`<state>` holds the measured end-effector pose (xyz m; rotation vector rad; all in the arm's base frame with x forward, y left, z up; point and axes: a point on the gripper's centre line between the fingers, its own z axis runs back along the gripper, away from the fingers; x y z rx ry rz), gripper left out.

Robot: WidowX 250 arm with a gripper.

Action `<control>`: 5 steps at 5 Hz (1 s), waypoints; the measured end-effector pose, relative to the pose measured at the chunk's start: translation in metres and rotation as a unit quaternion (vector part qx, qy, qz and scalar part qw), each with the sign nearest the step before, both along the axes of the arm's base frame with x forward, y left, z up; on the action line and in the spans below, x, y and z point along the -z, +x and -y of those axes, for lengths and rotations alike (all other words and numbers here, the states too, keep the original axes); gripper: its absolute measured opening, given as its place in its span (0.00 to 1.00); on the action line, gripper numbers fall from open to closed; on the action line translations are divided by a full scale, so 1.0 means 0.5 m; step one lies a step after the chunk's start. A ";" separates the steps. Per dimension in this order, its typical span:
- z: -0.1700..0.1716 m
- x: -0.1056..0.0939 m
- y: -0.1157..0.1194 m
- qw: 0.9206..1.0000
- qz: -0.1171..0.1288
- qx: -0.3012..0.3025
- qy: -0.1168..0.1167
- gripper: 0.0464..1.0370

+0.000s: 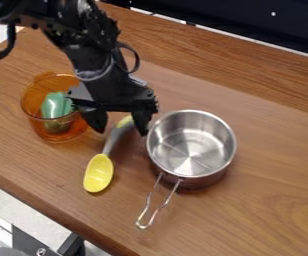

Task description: Put the yellow spoon on the table

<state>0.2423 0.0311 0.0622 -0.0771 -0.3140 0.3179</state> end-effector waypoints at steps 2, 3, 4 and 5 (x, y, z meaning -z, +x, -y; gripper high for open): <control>-0.004 -0.016 0.004 1.000 -0.012 -0.017 -0.017 0.96; -0.009 -0.041 0.006 0.999 -0.012 -0.027 -0.030 0.96; -0.012 -0.058 0.006 0.998 -0.020 -0.040 -0.040 0.96; -0.009 -0.068 0.017 0.998 -0.015 -0.048 -0.038 0.96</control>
